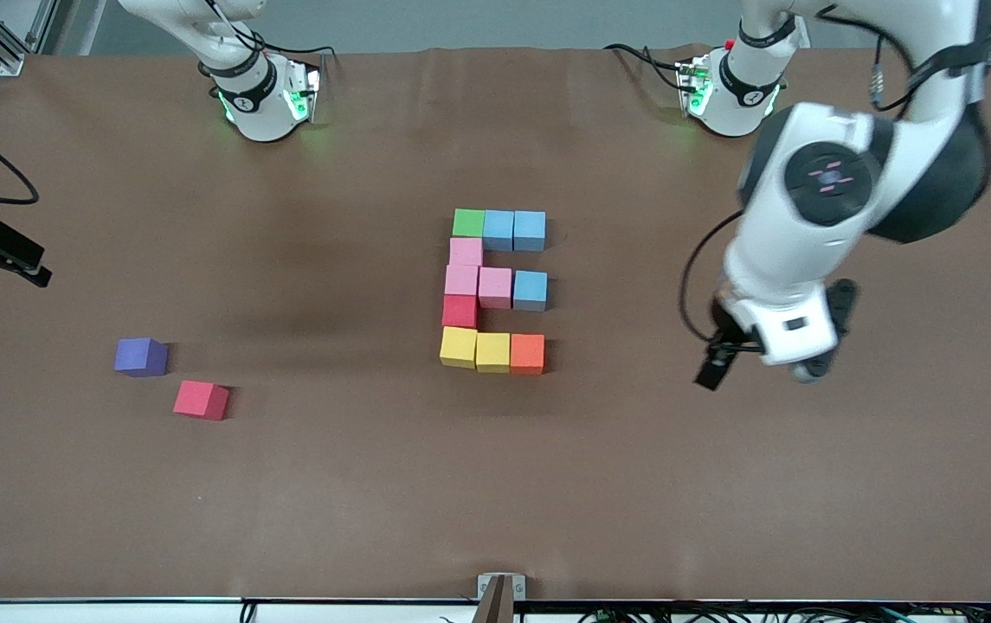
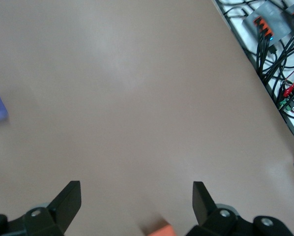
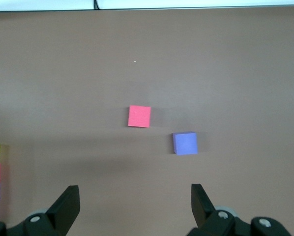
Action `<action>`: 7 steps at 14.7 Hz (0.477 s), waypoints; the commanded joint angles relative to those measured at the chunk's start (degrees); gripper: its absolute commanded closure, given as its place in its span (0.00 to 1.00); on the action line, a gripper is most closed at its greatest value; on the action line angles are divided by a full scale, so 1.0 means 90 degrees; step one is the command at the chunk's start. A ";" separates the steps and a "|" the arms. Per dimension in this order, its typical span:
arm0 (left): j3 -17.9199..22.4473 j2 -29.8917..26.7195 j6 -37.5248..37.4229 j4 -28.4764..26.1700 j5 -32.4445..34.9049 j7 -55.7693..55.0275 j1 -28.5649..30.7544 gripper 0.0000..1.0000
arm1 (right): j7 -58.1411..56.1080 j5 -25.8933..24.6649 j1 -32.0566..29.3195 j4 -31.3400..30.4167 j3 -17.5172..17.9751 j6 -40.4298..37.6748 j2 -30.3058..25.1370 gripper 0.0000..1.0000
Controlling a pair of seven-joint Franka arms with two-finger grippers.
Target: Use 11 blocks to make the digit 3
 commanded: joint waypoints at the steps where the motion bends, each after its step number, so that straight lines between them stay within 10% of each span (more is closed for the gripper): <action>1: -0.0096 -0.0648 -0.0308 -0.0518 -0.0012 0.1431 0.0495 0.00 | -0.0023 -0.0080 0.0012 -0.0005 -0.0006 -0.0043 -0.0072 0.00; 7: -0.0067 -0.1332 -0.1412 -0.0518 -0.0325 0.4810 0.1502 0.00 | -0.0013 -0.0060 -0.0057 -0.0171 -0.0036 -0.0043 -0.0150 0.00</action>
